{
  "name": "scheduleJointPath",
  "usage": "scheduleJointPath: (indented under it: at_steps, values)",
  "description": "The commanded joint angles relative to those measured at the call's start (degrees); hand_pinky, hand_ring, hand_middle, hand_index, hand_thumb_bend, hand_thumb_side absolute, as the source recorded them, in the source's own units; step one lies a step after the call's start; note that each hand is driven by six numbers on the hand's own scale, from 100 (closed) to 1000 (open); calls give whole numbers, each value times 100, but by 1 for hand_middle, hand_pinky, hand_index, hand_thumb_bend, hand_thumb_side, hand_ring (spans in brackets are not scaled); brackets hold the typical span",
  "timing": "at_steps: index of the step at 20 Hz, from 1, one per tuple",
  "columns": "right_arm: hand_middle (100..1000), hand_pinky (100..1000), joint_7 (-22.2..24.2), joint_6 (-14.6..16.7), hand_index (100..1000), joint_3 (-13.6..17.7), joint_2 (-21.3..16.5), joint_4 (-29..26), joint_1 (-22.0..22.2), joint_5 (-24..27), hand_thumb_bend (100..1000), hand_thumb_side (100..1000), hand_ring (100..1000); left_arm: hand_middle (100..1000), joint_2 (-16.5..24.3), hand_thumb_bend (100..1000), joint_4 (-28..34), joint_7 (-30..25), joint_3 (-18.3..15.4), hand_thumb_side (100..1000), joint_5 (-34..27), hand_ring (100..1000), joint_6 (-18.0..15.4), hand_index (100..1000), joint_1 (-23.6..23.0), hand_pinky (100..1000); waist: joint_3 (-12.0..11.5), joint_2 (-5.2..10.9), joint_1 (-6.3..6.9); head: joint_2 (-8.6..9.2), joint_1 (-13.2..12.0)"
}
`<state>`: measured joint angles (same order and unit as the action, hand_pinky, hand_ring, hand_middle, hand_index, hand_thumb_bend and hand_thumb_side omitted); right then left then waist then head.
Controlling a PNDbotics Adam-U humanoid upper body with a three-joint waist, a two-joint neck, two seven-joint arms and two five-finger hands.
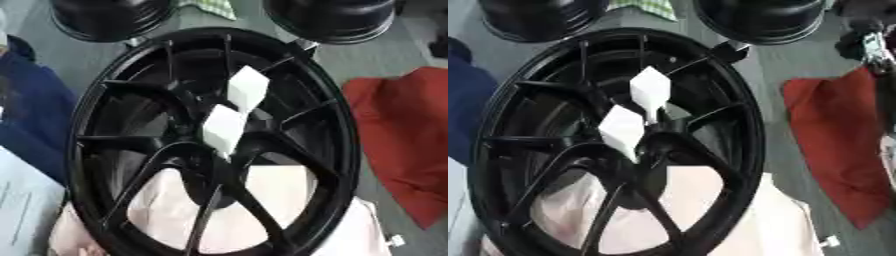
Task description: Pull the pin out of the wheel hub.
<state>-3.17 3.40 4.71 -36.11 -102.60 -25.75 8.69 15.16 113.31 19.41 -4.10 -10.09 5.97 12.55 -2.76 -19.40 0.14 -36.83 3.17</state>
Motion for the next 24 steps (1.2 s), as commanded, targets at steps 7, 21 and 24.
scheduleJointPath:
  at_steps: [7, 21, 24]
  values:
    - [649, 812, 763, 321, 750, -1040, -1429, -13, -1165, -767, 100, 306, 723, 507, 272, 676, 128, -37, 8, 423, 67, 635, 24, 689, 13, 602, -105, 153, -116, -15, 55]
    - [735, 872, 1949, 1473, 797, -2541, -2762, 494, -2672, -1711, 100, 362, 803, 506, 366, 678, 128, -149, 96, 423, 67, 634, 50, 689, 94, 602, -405, 37, -252, 155, 368]
    - [745, 874, 2218, 1741, 804, -2808, -2574, 765, -2935, -1974, 100, 387, 812, 506, 381, 679, 128, -173, 110, 423, 68, 634, 53, 689, 118, 602, -455, 7, -275, 195, 409]
